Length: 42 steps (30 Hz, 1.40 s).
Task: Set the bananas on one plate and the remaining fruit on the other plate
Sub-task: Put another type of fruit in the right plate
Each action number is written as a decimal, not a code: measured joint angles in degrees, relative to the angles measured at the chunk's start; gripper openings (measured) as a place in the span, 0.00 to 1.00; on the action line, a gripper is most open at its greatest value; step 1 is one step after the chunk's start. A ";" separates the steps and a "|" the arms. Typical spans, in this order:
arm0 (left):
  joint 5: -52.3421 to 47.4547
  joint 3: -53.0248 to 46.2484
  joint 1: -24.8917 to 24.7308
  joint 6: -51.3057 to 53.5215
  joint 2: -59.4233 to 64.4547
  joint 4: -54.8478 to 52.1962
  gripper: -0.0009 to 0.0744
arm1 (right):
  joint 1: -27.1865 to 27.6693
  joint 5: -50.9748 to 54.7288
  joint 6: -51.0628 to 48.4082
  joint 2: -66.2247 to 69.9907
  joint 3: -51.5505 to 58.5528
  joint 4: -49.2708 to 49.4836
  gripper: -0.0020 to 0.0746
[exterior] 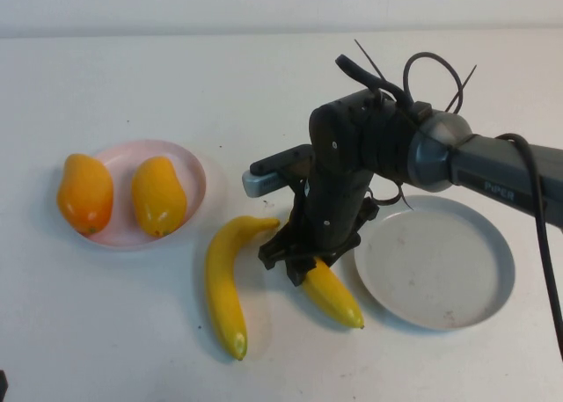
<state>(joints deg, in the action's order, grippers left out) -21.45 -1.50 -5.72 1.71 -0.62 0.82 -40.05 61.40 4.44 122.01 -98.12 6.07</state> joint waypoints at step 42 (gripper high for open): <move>0.00 0.00 0.00 0.00 0.00 0.00 0.01 | 15.50 -2.60 15.99 -20.84 25.31 -6.07 0.57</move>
<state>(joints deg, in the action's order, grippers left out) -21.45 -1.50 -5.72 1.71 -0.62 0.82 -24.55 58.81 20.43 101.17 -72.81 0.00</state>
